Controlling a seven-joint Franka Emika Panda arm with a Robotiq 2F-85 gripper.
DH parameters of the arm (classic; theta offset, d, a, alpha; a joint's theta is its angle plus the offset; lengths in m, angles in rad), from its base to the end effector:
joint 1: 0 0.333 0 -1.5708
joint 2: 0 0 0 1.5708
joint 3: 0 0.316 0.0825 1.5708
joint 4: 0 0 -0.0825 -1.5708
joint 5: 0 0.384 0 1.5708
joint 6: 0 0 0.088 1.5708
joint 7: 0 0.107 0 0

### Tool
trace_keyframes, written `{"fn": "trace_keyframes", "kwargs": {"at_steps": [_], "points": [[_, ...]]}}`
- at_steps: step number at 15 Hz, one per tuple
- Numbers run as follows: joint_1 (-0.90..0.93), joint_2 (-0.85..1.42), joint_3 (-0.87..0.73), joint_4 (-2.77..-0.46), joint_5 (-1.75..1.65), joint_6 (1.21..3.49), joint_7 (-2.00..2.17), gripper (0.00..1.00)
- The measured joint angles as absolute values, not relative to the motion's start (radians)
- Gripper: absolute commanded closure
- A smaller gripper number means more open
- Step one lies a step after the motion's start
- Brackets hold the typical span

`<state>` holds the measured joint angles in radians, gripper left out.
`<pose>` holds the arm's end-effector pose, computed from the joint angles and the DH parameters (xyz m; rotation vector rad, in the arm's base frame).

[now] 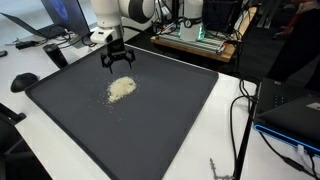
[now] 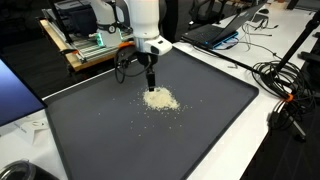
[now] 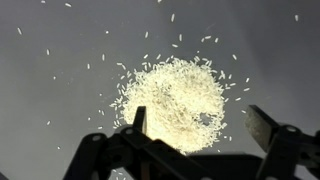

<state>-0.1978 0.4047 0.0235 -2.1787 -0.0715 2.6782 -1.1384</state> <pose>0.5630 -0.0969 0.2108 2.6690 1.5003 0.0913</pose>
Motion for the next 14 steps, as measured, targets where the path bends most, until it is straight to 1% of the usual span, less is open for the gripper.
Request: {"fn": "trace_keyframes", "kwargs": {"at_steps": [11, 13, 14], "points": [[-0.200, 0.476, 0.030, -2.179, -0.072, 2.715, -1.136, 0.00], [-0.200, 0.482, 0.031, -2.179, -0.072, 2.715, -1.136, 0.05], [-0.200, 0.485, 0.031, -2.179, -0.072, 2.715, -1.135, 0.06]]}}
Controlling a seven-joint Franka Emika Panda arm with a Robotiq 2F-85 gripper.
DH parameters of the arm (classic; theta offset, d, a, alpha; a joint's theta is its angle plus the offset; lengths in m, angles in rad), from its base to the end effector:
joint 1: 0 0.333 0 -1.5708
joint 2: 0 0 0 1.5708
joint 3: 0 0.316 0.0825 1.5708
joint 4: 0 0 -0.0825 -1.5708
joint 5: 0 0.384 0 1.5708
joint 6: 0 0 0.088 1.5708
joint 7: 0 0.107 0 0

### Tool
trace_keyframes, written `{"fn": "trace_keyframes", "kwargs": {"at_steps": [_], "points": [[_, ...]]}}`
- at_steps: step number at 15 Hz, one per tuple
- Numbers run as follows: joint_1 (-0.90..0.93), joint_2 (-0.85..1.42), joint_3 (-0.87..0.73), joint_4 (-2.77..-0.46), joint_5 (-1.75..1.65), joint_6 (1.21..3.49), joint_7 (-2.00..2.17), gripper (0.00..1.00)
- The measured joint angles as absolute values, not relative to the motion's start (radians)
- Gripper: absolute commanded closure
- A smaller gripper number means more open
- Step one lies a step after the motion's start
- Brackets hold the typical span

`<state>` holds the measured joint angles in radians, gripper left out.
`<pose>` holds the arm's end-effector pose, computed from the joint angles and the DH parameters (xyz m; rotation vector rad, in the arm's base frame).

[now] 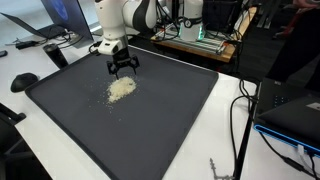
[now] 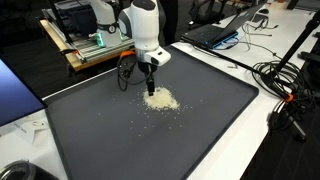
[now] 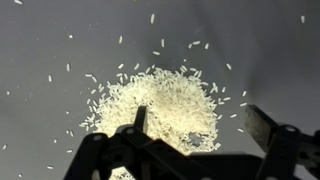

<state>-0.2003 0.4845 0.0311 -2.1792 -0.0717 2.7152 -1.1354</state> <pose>0.5559 -0.0920 0.1690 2.6970 1.5206 0.0482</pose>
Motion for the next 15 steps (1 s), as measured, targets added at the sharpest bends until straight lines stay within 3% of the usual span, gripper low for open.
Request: {"fn": "trace_keyframes", "kwargs": {"at_steps": [7, 15], "points": [[-0.199, 0.502, 0.035, -2.172, -0.073, 2.721, -1.132, 0.22], [-0.197, 0.525, 0.035, -2.137, -0.080, 2.721, -1.127, 0.24]]}}
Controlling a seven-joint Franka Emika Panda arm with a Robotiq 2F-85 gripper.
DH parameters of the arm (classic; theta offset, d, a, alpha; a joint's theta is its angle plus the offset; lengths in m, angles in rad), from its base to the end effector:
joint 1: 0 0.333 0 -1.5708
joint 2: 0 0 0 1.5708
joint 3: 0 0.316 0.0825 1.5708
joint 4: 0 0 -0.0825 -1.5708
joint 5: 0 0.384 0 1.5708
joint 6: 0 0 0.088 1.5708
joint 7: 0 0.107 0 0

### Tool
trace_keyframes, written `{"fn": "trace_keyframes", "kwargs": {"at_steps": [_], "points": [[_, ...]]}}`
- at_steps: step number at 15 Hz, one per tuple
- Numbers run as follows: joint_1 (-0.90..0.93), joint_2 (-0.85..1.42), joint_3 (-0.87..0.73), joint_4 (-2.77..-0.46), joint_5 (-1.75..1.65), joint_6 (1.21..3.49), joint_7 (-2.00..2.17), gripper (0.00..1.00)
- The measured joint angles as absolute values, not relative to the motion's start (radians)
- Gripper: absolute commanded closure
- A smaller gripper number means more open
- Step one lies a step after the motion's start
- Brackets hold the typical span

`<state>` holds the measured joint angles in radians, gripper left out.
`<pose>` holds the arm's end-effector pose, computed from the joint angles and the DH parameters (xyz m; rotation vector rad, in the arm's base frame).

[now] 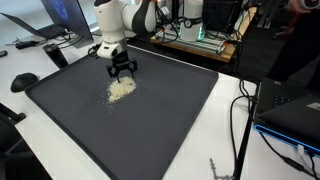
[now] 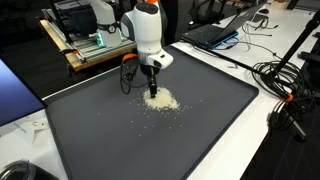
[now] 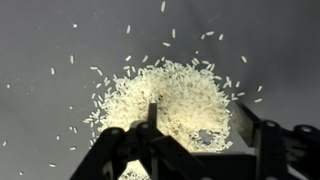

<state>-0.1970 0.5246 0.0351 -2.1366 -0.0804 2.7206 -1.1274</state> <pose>0.5675 -0.0894 0.1614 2.6879 1.5259 0.0580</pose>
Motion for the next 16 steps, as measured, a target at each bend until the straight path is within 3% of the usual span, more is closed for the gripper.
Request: {"fn": "trace_keyframes", "kwargs": {"at_steps": [8, 10, 15, 16], "points": [[-0.197, 0.549, 0.023, -2.109, -0.084, 2.711, -1.125, 0.36], [-0.198, 0.549, 0.021, -2.107, -0.085, 2.705, -1.125, 0.59], [-0.198, 0.547, 0.021, -2.098, -0.085, 2.692, -1.125, 0.95], [-0.198, 0.547, 0.021, -2.097, -0.085, 2.691, -1.125, 0.95]]}}
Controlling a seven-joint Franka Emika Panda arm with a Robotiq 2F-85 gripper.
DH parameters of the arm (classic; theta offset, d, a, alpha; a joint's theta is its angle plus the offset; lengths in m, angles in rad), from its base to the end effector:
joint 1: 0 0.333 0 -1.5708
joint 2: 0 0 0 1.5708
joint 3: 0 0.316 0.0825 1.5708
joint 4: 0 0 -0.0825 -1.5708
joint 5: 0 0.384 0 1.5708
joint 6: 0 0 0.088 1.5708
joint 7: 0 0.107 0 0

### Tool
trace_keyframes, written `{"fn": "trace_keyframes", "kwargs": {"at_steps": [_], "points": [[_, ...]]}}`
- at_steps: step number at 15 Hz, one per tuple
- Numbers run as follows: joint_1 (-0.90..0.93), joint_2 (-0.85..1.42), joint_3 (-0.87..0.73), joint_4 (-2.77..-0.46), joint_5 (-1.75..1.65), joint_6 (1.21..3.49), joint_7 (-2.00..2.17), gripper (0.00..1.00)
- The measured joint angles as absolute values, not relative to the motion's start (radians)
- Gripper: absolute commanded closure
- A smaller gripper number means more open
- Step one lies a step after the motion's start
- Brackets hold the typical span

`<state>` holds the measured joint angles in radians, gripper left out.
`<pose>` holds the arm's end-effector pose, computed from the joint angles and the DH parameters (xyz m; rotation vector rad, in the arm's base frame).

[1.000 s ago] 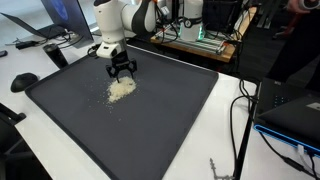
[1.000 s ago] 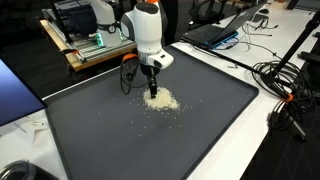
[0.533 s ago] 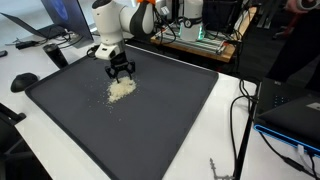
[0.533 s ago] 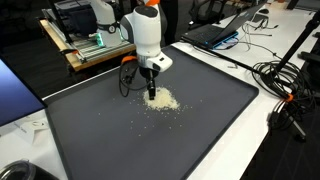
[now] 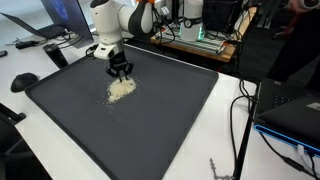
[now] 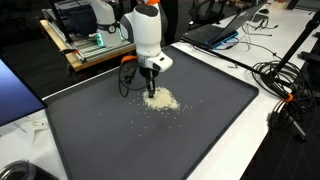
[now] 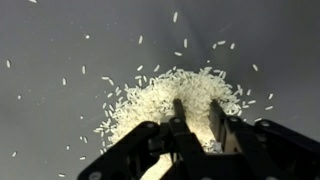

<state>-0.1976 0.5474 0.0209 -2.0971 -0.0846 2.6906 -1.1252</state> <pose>0.5747 -0.0997 0.1589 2.6974 1.5097 0.0312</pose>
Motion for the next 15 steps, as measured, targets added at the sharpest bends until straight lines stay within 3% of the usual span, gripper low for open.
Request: {"fn": "trace_keyframes", "kwargs": {"at_steps": [2, 4, 15], "points": [[-0.198, 0.548, 0.021, -2.095, -0.085, 2.691, -1.125, 0.98], [-0.197, 0.548, 0.021, -2.095, -0.085, 2.690, -1.125, 0.95], [-0.198, 0.548, 0.021, -2.095, -0.085, 2.690, -1.124, 0.94]]}}
